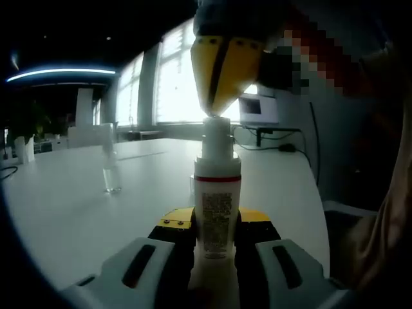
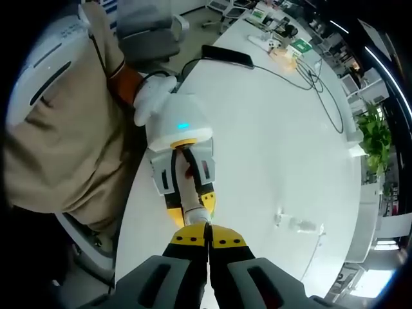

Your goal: Clamp pump bottle remove cover press pump head put on cover

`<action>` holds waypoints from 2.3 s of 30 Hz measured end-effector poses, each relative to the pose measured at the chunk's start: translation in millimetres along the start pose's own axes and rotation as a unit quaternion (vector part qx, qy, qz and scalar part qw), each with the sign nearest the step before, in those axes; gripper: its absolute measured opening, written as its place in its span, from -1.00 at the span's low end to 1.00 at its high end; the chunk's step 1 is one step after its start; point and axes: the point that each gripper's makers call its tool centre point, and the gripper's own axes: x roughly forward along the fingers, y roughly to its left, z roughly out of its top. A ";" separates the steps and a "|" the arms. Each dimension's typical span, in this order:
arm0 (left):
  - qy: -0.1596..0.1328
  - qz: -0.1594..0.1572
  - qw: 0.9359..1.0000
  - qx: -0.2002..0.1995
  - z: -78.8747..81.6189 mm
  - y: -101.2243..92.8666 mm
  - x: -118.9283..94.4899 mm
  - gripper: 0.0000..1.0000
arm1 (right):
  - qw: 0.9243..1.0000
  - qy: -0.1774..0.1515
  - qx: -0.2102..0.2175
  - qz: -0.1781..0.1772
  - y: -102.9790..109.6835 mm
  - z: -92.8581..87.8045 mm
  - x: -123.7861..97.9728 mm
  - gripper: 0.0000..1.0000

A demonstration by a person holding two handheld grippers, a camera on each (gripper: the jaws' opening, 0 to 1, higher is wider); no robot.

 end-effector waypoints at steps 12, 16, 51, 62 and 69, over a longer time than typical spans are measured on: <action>0.000 0.000 1.000 0.000 0.4 -1.1 -0.6 -0.72 | 1.000 -0.001 -0.002 0.000 -0.9 0.1 -0.2 -1.00; 0.000 0.000 1.000 0.000 0.4 -1.1 -0.8 -0.72 | 1.000 -0.001 -0.001 -0.001 -1.3 -0.1 -0.2 -1.00; 0.000 0.001 1.000 0.000 0.2 -0.2 -0.5 -0.72 | 1.000 0.014 -0.006 0.023 2.1 -1.6 6.9 -1.00; 0.000 0.001 1.000 0.000 0.2 0.0 -0.7 -0.72 | 1.000 0.015 -0.009 0.021 1.7 -1.5 7.0 -1.00; 0.000 0.001 1.000 0.000 0.2 0.0 -0.8 -0.72 | 1.000 0.015 -0.006 0.014 1.5 -1.4 5.7 -1.00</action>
